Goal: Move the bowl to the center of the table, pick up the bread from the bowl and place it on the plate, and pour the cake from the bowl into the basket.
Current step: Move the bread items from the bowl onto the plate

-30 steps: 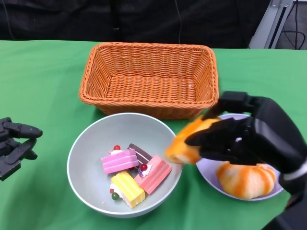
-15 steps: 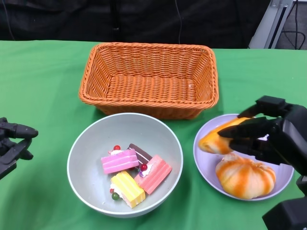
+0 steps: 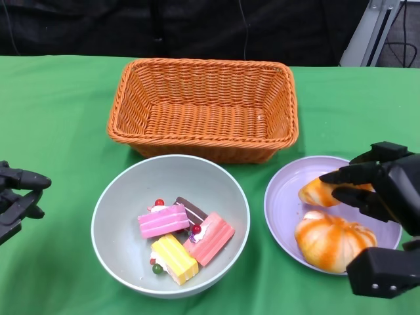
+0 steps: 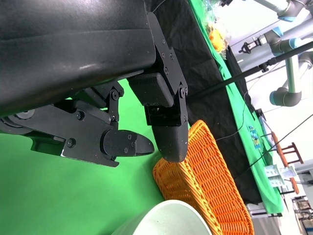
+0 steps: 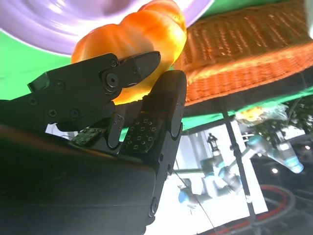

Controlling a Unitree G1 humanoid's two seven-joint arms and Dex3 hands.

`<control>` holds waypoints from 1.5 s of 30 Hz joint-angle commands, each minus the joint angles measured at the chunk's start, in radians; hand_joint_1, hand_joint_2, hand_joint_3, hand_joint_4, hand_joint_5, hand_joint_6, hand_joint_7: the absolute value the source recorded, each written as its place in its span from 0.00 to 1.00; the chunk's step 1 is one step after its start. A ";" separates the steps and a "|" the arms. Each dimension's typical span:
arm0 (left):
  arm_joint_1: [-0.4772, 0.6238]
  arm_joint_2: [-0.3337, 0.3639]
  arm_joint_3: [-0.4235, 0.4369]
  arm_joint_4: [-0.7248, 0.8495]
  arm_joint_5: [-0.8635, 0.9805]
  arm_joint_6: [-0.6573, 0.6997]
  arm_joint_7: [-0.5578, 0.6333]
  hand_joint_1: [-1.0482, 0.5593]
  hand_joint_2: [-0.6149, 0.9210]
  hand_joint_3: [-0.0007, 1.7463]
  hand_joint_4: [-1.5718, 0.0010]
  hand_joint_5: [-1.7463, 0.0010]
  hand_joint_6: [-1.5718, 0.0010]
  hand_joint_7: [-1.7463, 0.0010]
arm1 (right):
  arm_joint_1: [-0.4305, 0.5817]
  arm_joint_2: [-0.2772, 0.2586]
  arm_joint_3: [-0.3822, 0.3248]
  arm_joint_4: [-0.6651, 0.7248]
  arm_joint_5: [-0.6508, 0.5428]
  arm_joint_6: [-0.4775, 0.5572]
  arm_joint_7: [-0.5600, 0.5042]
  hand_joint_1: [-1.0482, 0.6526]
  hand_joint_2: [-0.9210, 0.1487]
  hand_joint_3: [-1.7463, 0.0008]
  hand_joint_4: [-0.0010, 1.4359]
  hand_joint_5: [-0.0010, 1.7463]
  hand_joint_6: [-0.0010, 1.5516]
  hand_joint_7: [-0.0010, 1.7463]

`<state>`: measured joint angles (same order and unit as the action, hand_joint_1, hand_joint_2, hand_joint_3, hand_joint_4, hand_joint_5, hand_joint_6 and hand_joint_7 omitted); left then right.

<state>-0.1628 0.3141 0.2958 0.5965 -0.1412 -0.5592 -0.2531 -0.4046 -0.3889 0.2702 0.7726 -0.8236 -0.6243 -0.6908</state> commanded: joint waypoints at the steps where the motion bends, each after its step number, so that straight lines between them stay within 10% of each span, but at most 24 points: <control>1: 0.007 0.021 0.004 -0.004 0.000 -0.004 0.003 0.60 0.99 0.15 0.48 0.30 0.39 0.60 | -0.036 0.018 0.021 0.042 0.011 0.023 -0.028 0.56 0.11 1.00 0.69 0.40 0.77 0.04; 19: 0.015 0.024 -0.009 -0.014 0.015 -0.017 0.003 0.61 0.99 0.15 0.46 0.30 0.38 0.60 | 0.002 0.047 0.084 -0.015 0.032 0.182 0.037 0.54 0.05 1.00 0.54 0.53 0.73 0.01; 26: 0.011 0.034 -0.013 -0.003 0.041 -0.031 0.008 0.60 0.99 0.15 0.47 0.26 0.39 0.55 | 0.085 0.042 0.087 -0.208 0.022 0.289 0.084 0.52 0.08 1.00 0.49 0.18 0.62 0.00; 45: 0.014 0.033 -0.012 -0.002 0.046 -0.038 0.005 0.60 0.98 0.18 0.47 0.26 0.41 0.53 | 0.187 0.053 0.069 -0.428 0.045 0.406 0.185 0.42 0.07 0.99 0.33 0.04 0.39 0.00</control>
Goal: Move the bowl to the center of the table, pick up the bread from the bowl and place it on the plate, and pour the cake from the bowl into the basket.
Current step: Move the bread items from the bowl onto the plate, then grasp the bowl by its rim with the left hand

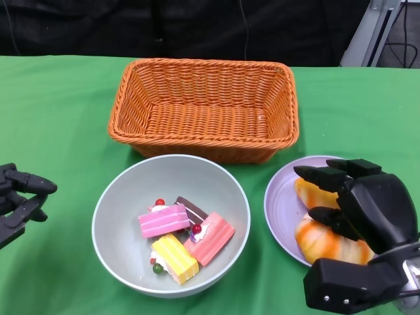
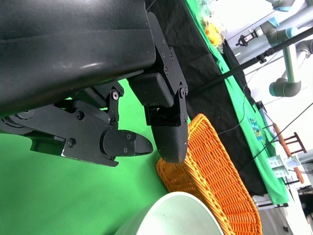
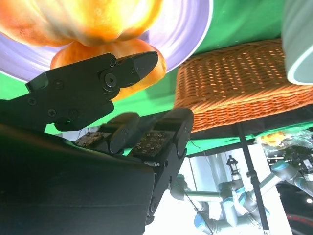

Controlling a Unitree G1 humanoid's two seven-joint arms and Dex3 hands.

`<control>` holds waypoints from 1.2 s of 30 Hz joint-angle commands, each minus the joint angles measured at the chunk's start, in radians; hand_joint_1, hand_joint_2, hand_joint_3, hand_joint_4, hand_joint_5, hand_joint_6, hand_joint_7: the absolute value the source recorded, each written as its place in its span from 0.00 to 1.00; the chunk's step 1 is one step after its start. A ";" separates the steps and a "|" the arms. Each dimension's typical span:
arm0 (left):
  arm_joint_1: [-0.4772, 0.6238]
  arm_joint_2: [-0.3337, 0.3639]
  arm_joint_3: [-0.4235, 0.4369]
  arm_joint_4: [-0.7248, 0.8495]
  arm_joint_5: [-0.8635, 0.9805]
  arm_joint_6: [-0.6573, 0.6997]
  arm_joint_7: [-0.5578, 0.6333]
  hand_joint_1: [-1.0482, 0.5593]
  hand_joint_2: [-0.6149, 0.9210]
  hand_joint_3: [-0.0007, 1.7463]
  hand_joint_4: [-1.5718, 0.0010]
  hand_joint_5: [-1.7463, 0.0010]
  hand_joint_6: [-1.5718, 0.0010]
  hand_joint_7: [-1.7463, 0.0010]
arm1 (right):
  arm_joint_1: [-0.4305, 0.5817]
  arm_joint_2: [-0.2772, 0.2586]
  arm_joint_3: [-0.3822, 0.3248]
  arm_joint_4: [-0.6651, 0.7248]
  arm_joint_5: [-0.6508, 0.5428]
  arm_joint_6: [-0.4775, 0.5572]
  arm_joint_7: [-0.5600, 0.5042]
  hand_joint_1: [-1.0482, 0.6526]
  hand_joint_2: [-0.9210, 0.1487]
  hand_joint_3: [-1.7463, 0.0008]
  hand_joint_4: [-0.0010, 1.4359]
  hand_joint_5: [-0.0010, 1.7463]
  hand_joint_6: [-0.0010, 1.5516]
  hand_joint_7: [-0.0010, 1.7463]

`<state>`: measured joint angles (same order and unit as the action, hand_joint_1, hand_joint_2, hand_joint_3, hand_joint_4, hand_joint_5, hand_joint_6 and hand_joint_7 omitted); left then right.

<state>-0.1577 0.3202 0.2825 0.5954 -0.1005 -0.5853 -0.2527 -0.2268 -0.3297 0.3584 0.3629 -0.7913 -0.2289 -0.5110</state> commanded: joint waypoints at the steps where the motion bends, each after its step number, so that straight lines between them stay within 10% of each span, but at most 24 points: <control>1: 0.008 0.027 0.001 -0.001 0.005 -0.012 0.005 0.60 0.98 0.18 0.47 0.26 0.41 0.53 | 0.010 -0.006 -0.019 -0.020 0.012 0.012 0.007 0.42 0.06 0.99 0.33 0.04 0.39 0.00; 12: -0.002 0.030 -0.016 0.022 0.023 -0.040 0.004 0.61 0.97 0.18 0.46 0.27 0.40 0.52 | 0.123 -0.015 -0.103 -0.237 0.481 -0.380 0.296 0.39 0.01 0.98 0.52 0.12 0.45 0.04; 23: 0.003 0.028 -0.048 0.025 -0.034 -0.116 -0.124 0.59 0.94 0.19 0.43 0.43 0.37 0.66 | 0.266 0.059 -0.134 -0.516 0.949 -0.188 0.642 0.44 0.01 0.99 0.61 0.15 0.50 0.04; 27: 0.020 0.043 -0.071 -0.001 -0.025 -0.180 -0.171 0.43 0.98 0.05 0.50 0.62 0.40 0.88 | 0.296 0.103 -0.158 -0.557 1.018 -0.135 0.679 0.51 0.04 0.90 0.54 0.61 0.56 0.25; 29: 0.036 0.067 -0.091 -0.028 0.001 -0.229 -0.192 0.36 1.00 0.04 0.55 0.76 0.46 0.96 | 0.306 0.122 -0.175 -0.571 1.012 -0.107 0.676 0.52 0.26 0.63 0.51 0.75 0.48 0.50; 31: 0.043 0.077 -0.100 -0.037 0.011 -0.251 -0.198 0.34 1.00 0.05 0.57 0.83 0.49 0.99 | 0.311 0.135 -0.187 -0.581 1.004 -0.089 0.681 0.51 0.40 0.46 0.50 0.80 0.45 0.60; 36: 0.065 0.177 -0.180 -0.116 0.148 -0.429 -0.244 0.29 1.00 0.04 0.69 0.95 0.64 1.00 | 0.320 0.170 -0.219 -0.612 1.075 0.020 0.705 0.51 0.41 0.42 0.48 0.86 0.43 0.72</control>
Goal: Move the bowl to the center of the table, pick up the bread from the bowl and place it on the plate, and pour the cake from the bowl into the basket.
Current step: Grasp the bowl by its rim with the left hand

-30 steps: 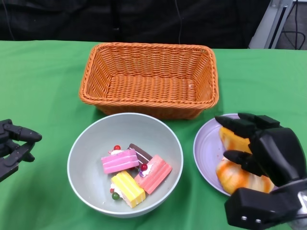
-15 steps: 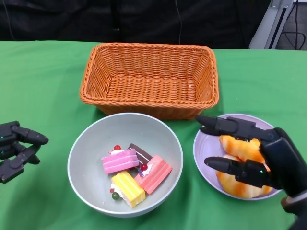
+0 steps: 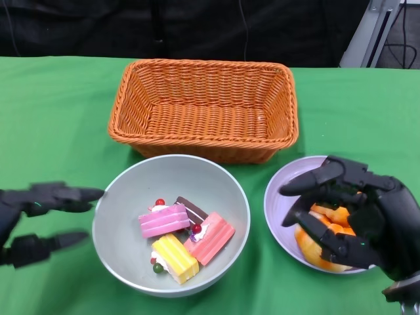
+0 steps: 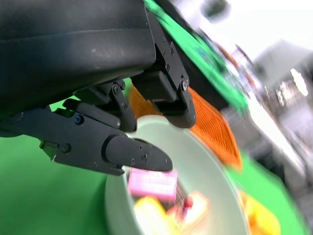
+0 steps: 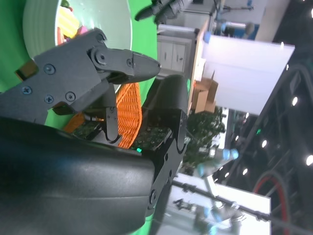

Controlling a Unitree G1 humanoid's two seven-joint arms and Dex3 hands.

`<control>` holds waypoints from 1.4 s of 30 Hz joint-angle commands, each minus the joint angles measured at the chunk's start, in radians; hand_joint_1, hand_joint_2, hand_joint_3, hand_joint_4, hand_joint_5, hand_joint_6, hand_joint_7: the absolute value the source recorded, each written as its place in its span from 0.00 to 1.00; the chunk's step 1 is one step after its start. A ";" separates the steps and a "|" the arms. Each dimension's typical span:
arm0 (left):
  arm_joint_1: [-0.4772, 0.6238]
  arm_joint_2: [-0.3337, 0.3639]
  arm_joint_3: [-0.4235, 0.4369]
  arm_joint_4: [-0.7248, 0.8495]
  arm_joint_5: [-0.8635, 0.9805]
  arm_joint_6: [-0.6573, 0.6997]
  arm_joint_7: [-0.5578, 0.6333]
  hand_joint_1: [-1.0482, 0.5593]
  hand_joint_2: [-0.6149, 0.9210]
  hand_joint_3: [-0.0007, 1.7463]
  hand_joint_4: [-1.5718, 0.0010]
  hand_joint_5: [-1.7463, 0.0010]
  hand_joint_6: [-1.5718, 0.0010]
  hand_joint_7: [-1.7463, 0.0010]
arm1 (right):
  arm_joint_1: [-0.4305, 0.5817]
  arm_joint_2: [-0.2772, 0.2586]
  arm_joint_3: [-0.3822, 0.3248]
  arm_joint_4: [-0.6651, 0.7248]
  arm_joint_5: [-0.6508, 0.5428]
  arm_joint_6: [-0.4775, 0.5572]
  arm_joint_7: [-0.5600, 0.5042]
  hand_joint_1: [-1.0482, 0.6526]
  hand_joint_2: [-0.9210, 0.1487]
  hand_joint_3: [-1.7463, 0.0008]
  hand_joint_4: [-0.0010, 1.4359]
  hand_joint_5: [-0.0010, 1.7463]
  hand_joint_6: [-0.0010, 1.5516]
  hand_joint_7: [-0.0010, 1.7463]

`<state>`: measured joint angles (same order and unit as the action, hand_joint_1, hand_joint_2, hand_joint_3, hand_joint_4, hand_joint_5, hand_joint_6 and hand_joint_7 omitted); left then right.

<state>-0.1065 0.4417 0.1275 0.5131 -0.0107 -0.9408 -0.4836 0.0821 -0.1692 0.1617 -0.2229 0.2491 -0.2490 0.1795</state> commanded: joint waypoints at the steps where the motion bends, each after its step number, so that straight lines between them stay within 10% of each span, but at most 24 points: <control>1: 0.014 0.064 -0.031 -0.040 0.085 -0.098 -0.004 0.29 1.00 0.04 0.70 0.96 0.64 1.00 | 0.012 0.014 -0.026 -0.029 0.041 0.048 0.022 0.51 0.41 0.42 0.47 0.86 0.43 0.73; 16: -0.057 0.057 -0.005 0.018 0.487 -0.425 0.246 0.32 0.96 0.00 0.48 0.94 0.49 0.97 | 0.016 0.075 -0.061 -0.024 0.058 0.107 0.080 0.52 0.39 0.46 0.48 0.87 0.44 0.73; 42: -0.087 0.116 -0.300 -0.203 0.956 0.091 0.566 0.36 1.00 0.00 0.40 0.99 0.45 1.00 | 0.052 0.098 -0.042 -0.050 -0.030 0.067 0.091 0.51 0.41 0.45 0.49 0.84 0.44 0.72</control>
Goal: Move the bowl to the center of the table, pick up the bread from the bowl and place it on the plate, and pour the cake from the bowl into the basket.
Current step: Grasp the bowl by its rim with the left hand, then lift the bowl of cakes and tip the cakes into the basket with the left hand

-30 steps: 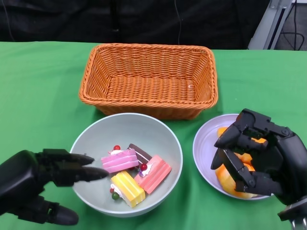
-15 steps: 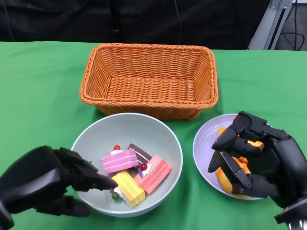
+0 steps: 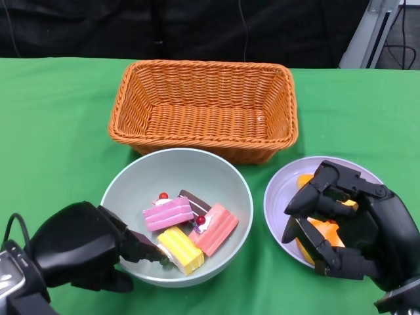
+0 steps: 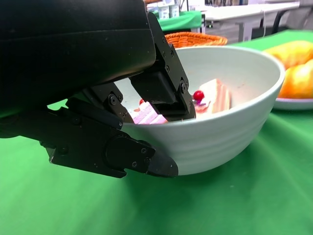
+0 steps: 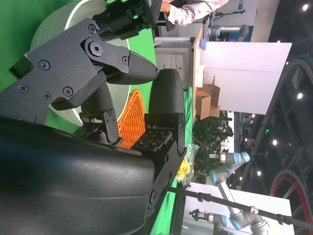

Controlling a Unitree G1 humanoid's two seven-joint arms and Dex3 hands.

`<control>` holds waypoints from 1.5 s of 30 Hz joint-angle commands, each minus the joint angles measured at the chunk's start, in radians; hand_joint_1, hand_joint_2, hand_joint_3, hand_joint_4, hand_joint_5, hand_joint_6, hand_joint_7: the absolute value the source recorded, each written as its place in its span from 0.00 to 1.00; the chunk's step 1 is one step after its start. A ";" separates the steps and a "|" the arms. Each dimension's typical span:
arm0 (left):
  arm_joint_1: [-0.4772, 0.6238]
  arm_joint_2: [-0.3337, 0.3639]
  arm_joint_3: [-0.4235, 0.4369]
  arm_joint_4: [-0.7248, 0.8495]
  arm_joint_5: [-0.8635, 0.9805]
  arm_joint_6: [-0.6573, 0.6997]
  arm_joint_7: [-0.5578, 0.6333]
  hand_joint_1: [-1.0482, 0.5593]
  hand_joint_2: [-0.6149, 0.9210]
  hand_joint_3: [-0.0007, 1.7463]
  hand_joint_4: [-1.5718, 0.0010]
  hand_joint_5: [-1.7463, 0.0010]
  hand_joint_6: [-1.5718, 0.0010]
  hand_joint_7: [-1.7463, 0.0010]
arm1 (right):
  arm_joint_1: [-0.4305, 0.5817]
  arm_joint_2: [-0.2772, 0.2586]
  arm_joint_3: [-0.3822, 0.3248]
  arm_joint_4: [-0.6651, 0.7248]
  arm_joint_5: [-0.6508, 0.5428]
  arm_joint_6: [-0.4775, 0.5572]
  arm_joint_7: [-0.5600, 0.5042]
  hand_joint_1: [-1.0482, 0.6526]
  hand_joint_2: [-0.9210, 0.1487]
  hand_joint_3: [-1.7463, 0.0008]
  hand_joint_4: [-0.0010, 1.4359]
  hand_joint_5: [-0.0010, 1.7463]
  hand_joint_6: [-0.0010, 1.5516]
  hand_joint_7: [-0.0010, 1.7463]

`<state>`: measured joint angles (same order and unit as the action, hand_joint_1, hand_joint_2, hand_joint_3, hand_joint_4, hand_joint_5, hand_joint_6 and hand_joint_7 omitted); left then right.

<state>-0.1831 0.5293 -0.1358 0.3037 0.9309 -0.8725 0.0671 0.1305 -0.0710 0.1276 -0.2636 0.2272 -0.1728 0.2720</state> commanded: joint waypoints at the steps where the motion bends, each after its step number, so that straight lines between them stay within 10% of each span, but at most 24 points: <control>1: -0.016 0.032 -0.050 0.011 0.016 0.031 0.022 0.36 1.00 0.00 0.40 0.99 0.45 1.00 | 0.005 -0.001 -0.009 -0.009 -0.015 -0.012 -0.002 0.50 0.41 0.45 0.50 0.84 0.44 0.72; 16: -0.107 0.039 -0.215 0.177 0.000 0.068 0.178 0.39 1.00 0.01 0.38 0.99 0.43 0.99 | 0.017 -0.006 -0.018 -0.017 -0.006 0.010 0.013 0.51 0.41 0.46 0.48 0.84 0.45 0.71; 22: -0.157 0.015 -0.220 0.349 -0.141 -0.078 0.218 0.54 1.00 0.05 0.20 0.89 0.26 0.92 | 0.022 -0.003 -0.013 -0.015 -0.025 0.003 0.010 0.51 0.40 0.46 0.49 0.83 0.44 0.71; 24: -0.166 0.018 -0.218 0.385 -0.192 -0.135 0.204 0.55 1.00 0.08 0.43 0.35 0.27 0.82 | 0.023 -0.002 -0.012 -0.018 -0.028 0.007 0.007 0.51 0.39 0.46 0.49 0.83 0.44 0.70; 27: -0.157 0.049 -0.214 0.382 -0.297 -0.212 0.123 0.53 1.00 0.12 0.56 0.08 0.40 0.57 | 0.021 0.001 -0.011 -0.011 -0.028 0.002 0.009 0.52 0.38 0.45 0.49 0.82 0.44 0.69; 45: -0.082 0.102 -0.133 0.193 -0.568 -0.306 -0.120 0.50 0.99 0.16 0.56 0.05 0.41 0.54 | 0.009 0.004 -0.015 0.009 -0.028 0.000 0.015 0.52 0.39 0.45 0.49 0.83 0.43 0.70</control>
<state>-0.2681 0.6154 -0.3003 0.5554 0.4317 -1.1558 -0.0515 0.1423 -0.0682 0.1246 -0.2618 0.1902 -0.1661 0.2863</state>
